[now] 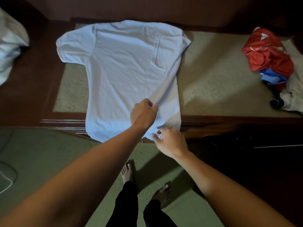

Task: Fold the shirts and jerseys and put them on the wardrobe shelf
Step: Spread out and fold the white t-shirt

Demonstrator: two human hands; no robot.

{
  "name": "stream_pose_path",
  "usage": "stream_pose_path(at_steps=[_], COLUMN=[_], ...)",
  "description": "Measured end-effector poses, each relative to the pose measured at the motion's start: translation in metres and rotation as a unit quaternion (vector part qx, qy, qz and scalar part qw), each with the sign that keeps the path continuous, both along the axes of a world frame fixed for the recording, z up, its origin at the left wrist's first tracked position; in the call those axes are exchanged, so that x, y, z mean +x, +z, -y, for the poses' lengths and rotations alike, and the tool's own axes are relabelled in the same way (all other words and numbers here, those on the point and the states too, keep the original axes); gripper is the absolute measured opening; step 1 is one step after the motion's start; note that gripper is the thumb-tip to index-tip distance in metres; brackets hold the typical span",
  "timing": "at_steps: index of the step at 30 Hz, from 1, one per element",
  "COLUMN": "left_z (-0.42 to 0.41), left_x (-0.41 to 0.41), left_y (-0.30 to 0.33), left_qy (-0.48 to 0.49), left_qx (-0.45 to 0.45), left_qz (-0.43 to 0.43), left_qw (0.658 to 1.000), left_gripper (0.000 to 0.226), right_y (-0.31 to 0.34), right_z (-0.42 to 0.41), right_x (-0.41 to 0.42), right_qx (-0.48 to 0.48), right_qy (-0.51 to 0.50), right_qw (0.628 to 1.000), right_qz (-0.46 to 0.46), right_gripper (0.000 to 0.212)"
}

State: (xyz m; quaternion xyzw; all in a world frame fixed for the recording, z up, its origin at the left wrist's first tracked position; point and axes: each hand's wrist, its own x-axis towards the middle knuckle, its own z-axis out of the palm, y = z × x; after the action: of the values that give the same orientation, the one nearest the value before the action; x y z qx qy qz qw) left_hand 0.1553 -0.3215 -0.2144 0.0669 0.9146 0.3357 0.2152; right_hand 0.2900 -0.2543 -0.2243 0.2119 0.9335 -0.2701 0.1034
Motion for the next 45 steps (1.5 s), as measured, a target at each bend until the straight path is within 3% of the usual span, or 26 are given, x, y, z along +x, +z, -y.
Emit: stream_pose_path(at_steps=[6,15,27,30,34,36,40,45], left_z=[-0.002,-0.04,-0.145,-0.169,-0.19,-0.195,-0.2,-0.182], left_x=[-0.022,-0.106,-0.249,-0.279,-0.303,-0.307,-0.317,-0.338], left_y=[0.015,0.013,0.02,0.012,0.001,-0.003,-0.008,0.006], left_qy=[0.023,0.016,-0.118,-0.185,-0.277,-0.301,-0.28,-0.162], left_qx=[0.053,0.111,0.035,0.015,-0.049,-0.087,-0.104,-0.065], left_qz=[0.096,0.078,-0.073,-0.105,-0.073,-0.108,-0.23,-0.235], left_qw=[0.994,0.991,0.99,0.977,0.957,0.944,0.926,0.956], left_gripper=[0.025,0.023,0.025,0.032,0.047,0.046,0.034,0.032], right_y=[0.026,0.048,0.044,0.036,0.022,0.016,0.022,0.055], right_z=[-0.051,-0.133,-0.232,-0.257,-0.283,-0.29,-0.296,-0.292], right_x=[-0.044,-0.16,-0.276,-0.296,-0.319,-0.324,-0.336,-0.375], right_qx=[0.034,0.055,0.153,0.181,0.205,0.208,0.218,0.222], right_qy=[-0.072,-0.126,-0.135,-0.107,-0.062,-0.063,-0.066,-0.024], right_qw=[0.997,0.99,0.979,0.978,0.977,0.976,0.973,0.973], right_qz=[-0.025,-0.039,-0.024,-0.019,0.001,0.019,0.023,-0.049], right_gripper=[0.028,0.021,0.028,0.03,0.032,0.029,0.021,0.026])
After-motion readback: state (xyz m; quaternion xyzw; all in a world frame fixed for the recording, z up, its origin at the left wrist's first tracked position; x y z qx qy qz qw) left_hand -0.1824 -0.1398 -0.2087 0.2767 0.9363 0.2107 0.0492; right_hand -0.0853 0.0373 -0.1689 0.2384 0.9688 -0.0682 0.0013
